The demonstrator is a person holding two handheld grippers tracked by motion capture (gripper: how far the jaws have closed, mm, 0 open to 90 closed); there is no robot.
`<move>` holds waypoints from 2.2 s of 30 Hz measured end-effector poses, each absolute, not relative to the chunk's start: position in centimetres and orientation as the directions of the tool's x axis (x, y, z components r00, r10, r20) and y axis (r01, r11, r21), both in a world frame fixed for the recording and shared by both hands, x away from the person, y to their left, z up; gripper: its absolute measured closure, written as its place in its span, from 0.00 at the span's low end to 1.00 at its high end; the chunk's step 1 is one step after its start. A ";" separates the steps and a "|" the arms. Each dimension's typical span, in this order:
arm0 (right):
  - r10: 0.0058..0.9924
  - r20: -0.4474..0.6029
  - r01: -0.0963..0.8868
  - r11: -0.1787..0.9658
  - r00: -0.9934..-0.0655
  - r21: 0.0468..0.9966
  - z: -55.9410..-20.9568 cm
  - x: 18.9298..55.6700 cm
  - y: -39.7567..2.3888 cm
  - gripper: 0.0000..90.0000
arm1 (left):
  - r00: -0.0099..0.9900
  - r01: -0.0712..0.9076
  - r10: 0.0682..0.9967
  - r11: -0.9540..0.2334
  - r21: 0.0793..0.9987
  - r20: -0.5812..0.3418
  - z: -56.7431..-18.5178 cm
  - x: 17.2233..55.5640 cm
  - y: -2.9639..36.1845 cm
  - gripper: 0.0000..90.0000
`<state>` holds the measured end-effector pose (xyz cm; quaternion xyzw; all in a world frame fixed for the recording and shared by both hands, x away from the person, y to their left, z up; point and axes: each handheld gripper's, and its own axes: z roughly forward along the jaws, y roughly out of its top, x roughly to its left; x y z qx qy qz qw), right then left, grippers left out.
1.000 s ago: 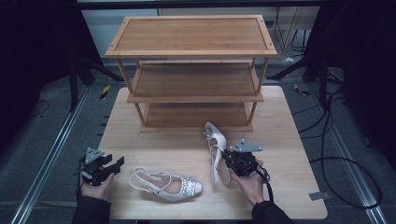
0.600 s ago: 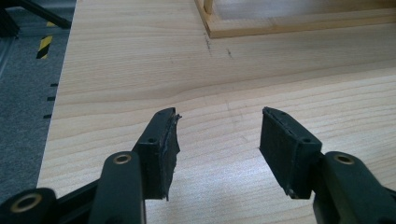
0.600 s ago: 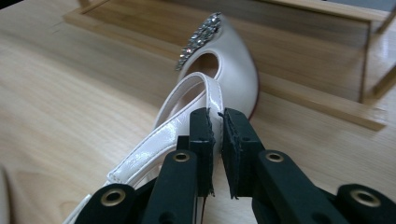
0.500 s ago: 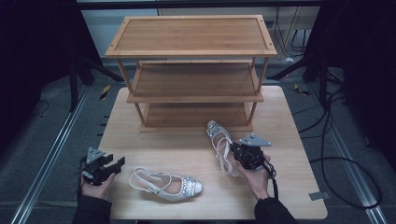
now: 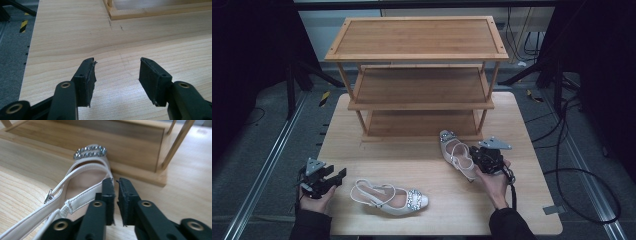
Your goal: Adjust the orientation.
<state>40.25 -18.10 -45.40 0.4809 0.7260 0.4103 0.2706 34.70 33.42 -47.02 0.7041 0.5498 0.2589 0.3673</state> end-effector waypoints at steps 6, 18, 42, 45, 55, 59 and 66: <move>0.893 0.028 0.395 0.170 -0.449 0.903 -42.8 37.9 -19.7 0.65 | 0.255 0.583 0.966 -0.120 0.804 -0.041 -47.0 34.6 33.5 0.50; 0.847 0.036 0.440 0.238 -0.530 0.866 -44.9 35.4 -18.4 0.23 | 0.241 0.580 0.970 -0.114 0.807 -0.037 -46.9 34.4 33.7 0.47; 0.842 -0.036 0.469 0.335 -0.538 0.817 -48.9 37.7 -16.4 0.35 | 0.252 0.589 0.967 -0.125 0.798 -0.034 -47.1 34.7 33.6 0.49; 0.839 -0.043 0.466 0.344 -0.543 0.815 -48.7 37.7 -16.4 0.40 | 0.252 0.590 0.967 -0.125 0.798 -0.034 -47.1 34.7 33.6 0.49; 0.804 0.005 0.467 0.340 -0.594 0.817 -48.6 37.0 -16.2 0.44 | 0.252 0.589 0.967 -0.123 0.798 -0.037 -47.1 34.6 33.7 0.49; 0.792 -0.005 0.452 0.354 -0.610 0.819 -48.7 35.7 -15.9 0.44 | 0.253 0.586 0.967 -0.123 0.801 -0.036 -47.0 34.5 33.7 0.49; 0.810 0.023 0.461 0.310 -0.586 0.831 -48.9 35.7 -15.8 0.30 | 0.253 0.588 0.967 -0.123 0.799 -0.038 -47.1 34.6 33.6 0.49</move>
